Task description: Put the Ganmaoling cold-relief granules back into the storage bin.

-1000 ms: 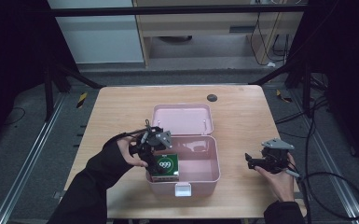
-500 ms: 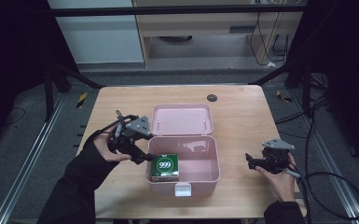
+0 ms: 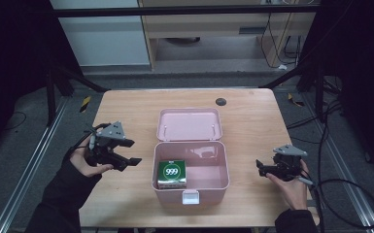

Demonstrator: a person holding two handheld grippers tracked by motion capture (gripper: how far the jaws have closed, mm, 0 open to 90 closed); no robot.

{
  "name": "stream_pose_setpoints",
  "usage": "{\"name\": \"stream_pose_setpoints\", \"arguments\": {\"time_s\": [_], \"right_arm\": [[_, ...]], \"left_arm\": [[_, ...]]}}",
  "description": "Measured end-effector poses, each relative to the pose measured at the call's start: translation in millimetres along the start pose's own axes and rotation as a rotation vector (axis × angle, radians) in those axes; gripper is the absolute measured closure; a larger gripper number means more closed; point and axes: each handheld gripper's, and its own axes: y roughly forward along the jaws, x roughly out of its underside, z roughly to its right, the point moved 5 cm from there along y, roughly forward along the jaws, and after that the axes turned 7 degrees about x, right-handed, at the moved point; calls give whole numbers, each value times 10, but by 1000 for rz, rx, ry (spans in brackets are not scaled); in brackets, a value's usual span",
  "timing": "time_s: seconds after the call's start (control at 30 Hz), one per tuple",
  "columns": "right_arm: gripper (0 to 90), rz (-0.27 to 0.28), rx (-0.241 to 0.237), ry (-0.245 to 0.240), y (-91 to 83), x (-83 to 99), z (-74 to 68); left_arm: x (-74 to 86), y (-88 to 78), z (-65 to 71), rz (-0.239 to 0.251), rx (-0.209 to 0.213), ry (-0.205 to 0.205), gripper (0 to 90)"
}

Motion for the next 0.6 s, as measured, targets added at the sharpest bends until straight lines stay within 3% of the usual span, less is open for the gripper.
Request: {"name": "stream_pose_setpoints", "arguments": {"time_s": [0.07, 0.1, 0.27, 0.4, 0.47, 0.53, 0.6], "right_arm": [[39, 1, 1, 2, -1, 0, 2], [39, 3, 0, -1, -1, -1, 5], [39, 0, 1, -1, -1, 4, 3], [39, 1, 0, -1, 2, 8, -2], [39, -1, 2, 0, 4, 15, -3], [39, -7, 3, 0, 6, 23, -4], [39, -4, 0, 2, 3, 29, -3]], "left_arm": [[102, 21, -47, 30, -20, -24, 320], [171, 24, -52, 27, -36, -63, 320], [469, 103, -153, 68, -102, -174, 308], [695, 226, -226, 89, -128, -261, 296], [785, 297, -265, 85, -140, -296, 296], [859, 350, -315, 59, -181, -322, 285], [922, 379, -355, 67, -200, -353, 277]]}}
